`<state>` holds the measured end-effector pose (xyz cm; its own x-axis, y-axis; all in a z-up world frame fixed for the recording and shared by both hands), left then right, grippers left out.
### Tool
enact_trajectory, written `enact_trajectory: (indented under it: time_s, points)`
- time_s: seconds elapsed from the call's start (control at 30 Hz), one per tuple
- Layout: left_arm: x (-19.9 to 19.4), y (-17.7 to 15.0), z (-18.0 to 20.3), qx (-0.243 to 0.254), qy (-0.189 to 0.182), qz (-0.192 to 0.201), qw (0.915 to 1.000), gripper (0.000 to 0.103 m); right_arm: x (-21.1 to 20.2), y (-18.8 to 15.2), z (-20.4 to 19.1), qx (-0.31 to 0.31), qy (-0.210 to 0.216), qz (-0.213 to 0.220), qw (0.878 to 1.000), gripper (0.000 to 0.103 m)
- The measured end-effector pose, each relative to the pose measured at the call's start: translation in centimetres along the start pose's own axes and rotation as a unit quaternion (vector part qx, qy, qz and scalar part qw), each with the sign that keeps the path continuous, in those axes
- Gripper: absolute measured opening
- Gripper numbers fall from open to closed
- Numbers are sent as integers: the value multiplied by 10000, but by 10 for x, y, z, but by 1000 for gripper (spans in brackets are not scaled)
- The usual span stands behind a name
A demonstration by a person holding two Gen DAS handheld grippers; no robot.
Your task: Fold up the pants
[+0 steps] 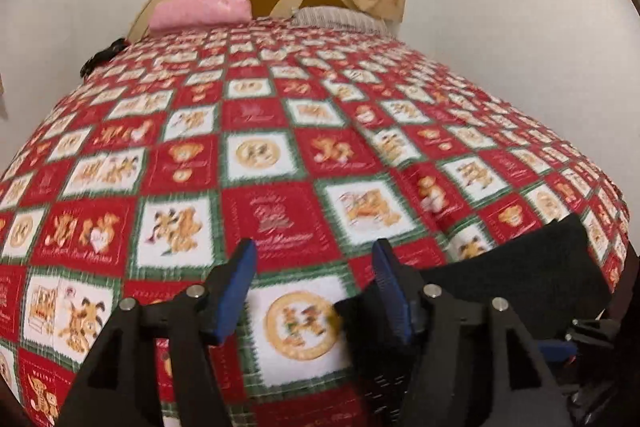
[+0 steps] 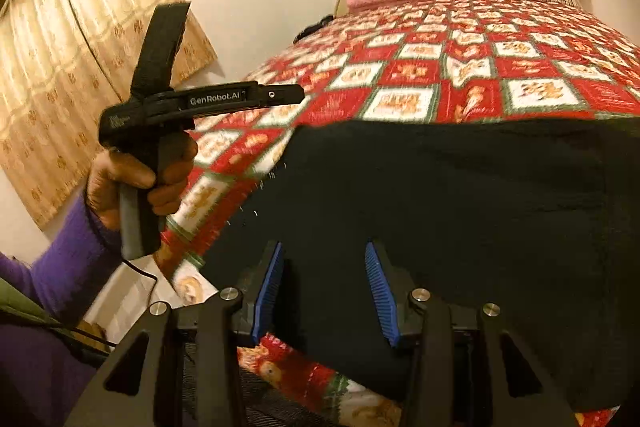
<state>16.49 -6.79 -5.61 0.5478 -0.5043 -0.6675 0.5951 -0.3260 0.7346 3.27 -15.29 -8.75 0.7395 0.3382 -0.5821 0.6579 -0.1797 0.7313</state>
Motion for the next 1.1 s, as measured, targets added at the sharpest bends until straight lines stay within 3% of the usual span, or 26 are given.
enact_trajectory:
  time_s: [0.2, 0.33, 0.53, 0.63, 0.73, 0.8, 0.87, 1.0, 1.1]
  points:
    - [16, -20, 58, 284, -465, -315, 9980, 62, -37, 11, 26, 122, -480, 291, 9983, 45]
    - [31, -46, 62, 169, -356, -557, 9977, 63, -37, -15, 52, 367, -736, -64, 9966, 45]
    - [25, -44, 61, 38, -235, -537, 9983, 65, -41, -23, 42, -208, -1065, -215, 9939, 45]
    - [9, -43, 66, 161, -133, -508, 9985, 71, -66, -9, 50, -18, -1070, 234, 9940, 45]
    - [-3, -48, 70, 139, -143, -369, 9991, 76, -93, 11, 72, 179, -1441, 748, 9866, 45]
    - [-5, -55, 72, 5, -221, -376, 9990, 76, -95, 22, 87, 209, -1718, 826, 9814, 45]
    - [-4, -66, 73, -100, -205, -457, 9987, 76, -92, 34, 101, 232, -1720, 889, 9808, 45]
    - [-5, -93, 65, -269, 187, -583, 9978, 79, -54, 33, 142, 708, -1652, 265, 9834, 45]
    - [-9, -103, 63, -446, 173, -584, 9971, 86, -49, 38, 152, 843, -1672, 273, 9819, 45]
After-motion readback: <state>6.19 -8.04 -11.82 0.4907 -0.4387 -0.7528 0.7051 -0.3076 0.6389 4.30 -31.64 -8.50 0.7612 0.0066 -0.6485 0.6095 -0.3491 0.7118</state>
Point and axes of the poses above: each gripper's, at about its wrist camera, not at the fingertips, and x roughly the way its jaws point, z to its right, y to its top, the point moved 9 cm from there along x, roughly the way its jaws point
